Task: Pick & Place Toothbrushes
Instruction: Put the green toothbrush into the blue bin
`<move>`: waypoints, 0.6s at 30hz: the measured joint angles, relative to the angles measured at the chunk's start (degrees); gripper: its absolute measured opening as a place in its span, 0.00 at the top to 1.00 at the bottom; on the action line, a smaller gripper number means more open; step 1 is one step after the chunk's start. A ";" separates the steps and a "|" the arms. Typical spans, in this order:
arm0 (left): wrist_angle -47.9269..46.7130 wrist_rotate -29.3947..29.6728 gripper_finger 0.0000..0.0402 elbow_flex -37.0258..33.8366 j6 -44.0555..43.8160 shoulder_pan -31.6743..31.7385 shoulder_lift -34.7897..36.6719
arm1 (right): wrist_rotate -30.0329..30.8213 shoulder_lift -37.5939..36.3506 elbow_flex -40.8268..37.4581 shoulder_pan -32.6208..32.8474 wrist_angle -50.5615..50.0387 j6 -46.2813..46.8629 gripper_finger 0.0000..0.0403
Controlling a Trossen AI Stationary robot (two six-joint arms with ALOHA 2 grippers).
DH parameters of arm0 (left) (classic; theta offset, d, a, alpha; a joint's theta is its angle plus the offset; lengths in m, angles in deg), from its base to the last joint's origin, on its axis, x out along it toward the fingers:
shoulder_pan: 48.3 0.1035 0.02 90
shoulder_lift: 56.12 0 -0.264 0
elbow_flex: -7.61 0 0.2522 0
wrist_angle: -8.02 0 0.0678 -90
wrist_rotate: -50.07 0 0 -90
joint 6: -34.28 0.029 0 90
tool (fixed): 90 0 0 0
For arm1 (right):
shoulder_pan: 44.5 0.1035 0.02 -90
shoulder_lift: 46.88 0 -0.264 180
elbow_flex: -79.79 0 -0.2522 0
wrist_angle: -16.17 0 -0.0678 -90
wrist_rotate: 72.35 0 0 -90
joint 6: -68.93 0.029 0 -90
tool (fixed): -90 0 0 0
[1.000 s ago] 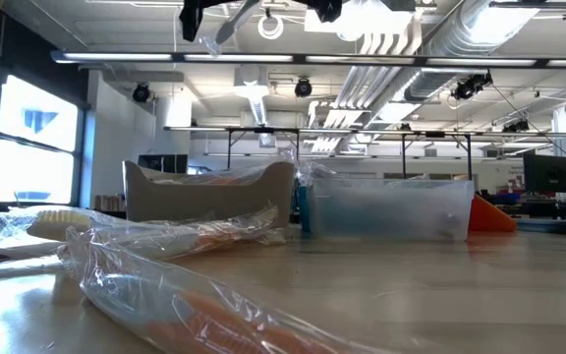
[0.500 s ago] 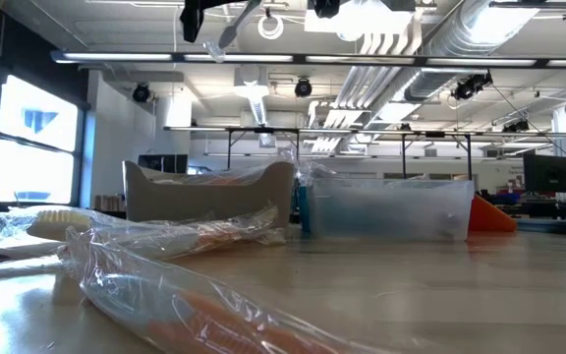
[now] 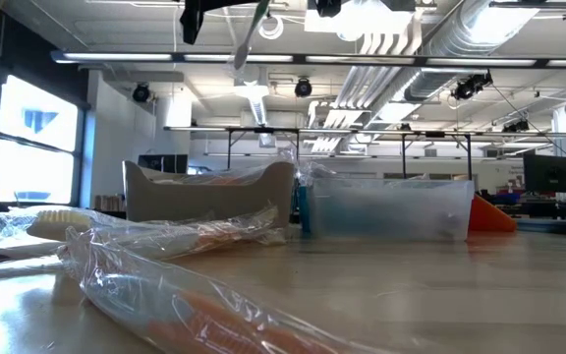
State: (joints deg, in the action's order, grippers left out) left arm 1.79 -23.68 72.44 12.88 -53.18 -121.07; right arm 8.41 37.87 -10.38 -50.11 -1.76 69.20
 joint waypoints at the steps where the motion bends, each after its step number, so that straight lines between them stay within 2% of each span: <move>1: 0.00 -0.02 1.00 0.00 -0.08 0.00 0.00 | 0.08 0.00 0.00 0.00 -0.09 -0.01 0.95; 11: 0.02 -0.37 0.99 0.00 -1.54 0.00 0.00 | -1.23 0.00 0.00 -0.02 -1.91 1.36 0.95; 14: 0.17 -0.36 0.94 0.00 -1.57 0.00 0.02 | -1.36 0.00 0.00 -0.02 -2.40 1.38 0.95; 18: 0.13 -0.31 0.81 0.00 -1.57 0.00 0.02 | -1.16 0.00 0.00 -0.02 -2.56 1.38 0.95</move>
State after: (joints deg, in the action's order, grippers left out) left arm 1.92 -23.99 72.44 11.32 -53.18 -121.05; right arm 7.25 37.87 -10.38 -50.13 -4.32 70.58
